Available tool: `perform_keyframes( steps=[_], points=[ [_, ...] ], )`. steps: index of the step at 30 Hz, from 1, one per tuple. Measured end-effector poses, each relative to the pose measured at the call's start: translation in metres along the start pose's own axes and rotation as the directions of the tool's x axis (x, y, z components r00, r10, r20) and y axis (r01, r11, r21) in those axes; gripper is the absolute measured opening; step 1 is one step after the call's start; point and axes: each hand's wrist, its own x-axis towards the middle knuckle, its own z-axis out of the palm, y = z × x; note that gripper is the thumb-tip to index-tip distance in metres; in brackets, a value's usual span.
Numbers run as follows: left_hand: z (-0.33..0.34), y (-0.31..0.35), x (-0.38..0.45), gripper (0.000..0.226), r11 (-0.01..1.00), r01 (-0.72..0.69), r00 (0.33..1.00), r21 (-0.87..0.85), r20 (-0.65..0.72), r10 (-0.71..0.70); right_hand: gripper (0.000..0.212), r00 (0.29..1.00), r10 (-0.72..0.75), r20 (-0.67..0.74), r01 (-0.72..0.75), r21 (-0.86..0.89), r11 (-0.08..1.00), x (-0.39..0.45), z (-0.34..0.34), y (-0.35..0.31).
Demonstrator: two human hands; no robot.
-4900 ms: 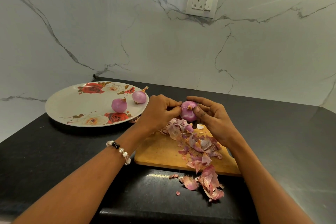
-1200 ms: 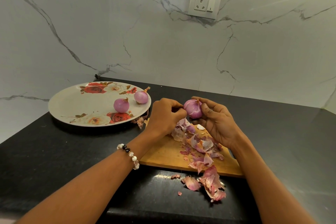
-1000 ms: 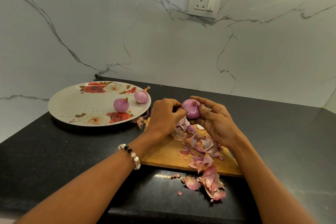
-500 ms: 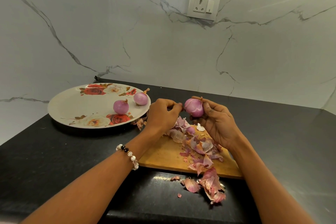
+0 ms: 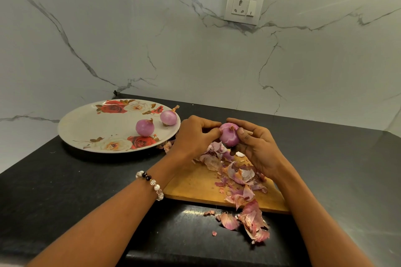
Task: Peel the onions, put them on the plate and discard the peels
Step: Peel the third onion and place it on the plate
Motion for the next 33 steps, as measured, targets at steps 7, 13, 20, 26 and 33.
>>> perform_keyframes(
  steps=[7, 13, 20, 26, 33],
  points=[
    [0.001, -0.002, -0.001, 0.030, 0.979, -0.145, 0.989, 0.141, -0.002, 0.146, 0.029, 1.000, -0.028, 0.007, 0.028, -0.116, 0.993, -0.001, 0.001, 0.001],
    [0.007, -0.002, -0.005, 0.030, 0.949, -0.219, 0.971, 0.228, -0.050, 0.236, 0.037, 0.995, -0.077, 0.058, 0.083, -0.121, 0.989, -0.003, 0.003, 0.000],
    [0.012, 0.003, -0.008, 0.028, 0.972, -0.151, 0.974, 0.179, -0.139, 0.177, 0.038, 0.987, -0.121, 0.101, 0.132, -0.112, 0.985, -0.001, 0.003, 0.003],
    [0.009, -0.002, -0.005, 0.023, 0.999, 0.001, 0.979, 0.036, -0.202, 0.007, 0.036, 0.988, -0.121, 0.099, 0.132, -0.118, 0.984, -0.002, 0.004, 0.004],
    [0.005, -0.002, 0.001, 0.022, 0.964, 0.121, 0.986, -0.237, -0.081, -0.143, 0.040, 0.994, -0.099, 0.044, 0.097, 0.033, 0.995, -0.001, 0.004, -0.002]
  ],
)
